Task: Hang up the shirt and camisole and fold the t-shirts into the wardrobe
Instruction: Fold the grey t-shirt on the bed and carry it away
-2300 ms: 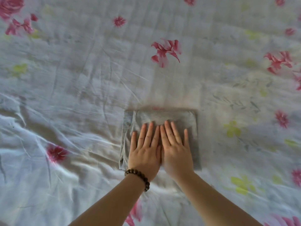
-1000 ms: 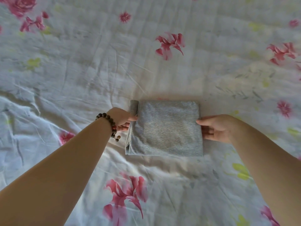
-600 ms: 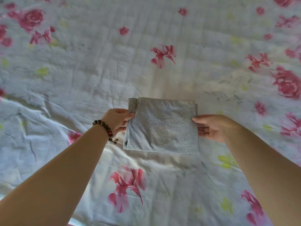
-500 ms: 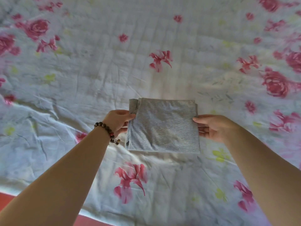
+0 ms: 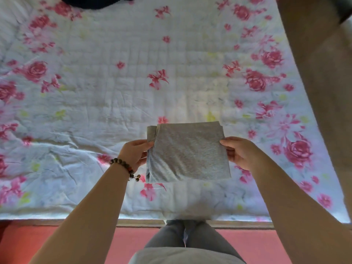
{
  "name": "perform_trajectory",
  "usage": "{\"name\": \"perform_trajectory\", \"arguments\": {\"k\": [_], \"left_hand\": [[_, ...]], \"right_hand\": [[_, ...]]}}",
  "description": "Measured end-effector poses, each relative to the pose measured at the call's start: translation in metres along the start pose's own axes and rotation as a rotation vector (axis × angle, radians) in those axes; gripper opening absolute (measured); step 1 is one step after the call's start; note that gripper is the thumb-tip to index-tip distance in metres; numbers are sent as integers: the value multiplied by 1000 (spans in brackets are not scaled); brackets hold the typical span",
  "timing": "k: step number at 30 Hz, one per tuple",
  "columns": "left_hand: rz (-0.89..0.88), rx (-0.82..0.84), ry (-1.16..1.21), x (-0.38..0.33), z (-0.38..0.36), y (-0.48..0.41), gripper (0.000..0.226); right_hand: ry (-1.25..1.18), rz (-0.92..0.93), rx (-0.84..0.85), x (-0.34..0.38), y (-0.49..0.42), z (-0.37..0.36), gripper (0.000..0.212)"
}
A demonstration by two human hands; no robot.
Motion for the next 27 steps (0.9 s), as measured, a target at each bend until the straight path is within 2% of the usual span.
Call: {"name": "perform_trajectory", "arguments": {"k": [5, 8, 12, 17, 27], "left_hand": [[29, 89, -68, 13, -41, 22, 19], [51, 147, -137, 23, -70, 30, 18], [59, 268, -248, 35, -122, 42, 15], [65, 441, -380, 52, -207, 67, 11], [81, 691, -533, 112, -395, 151, 9]], "right_hand": [[-75, 24, -44, -42, 31, 49, 9], [-169, 21, -119, -73, 48, 82, 18], [-332, 29, -224, -117, 78, 133, 16], [-570, 27, -338, -173, 123, 197, 15], [-830, 106, -533, -265, 210, 339, 9]]}}
Point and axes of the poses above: each hand's wrist, its own y-axis away from the middle knuckle, its own z-axis out of the back of the hand, x = y × z, the point moved 8 cm from there along -y, towards the middle knuckle, and after that the axes turned 10 degrees about -z, right-handed, at the moved point
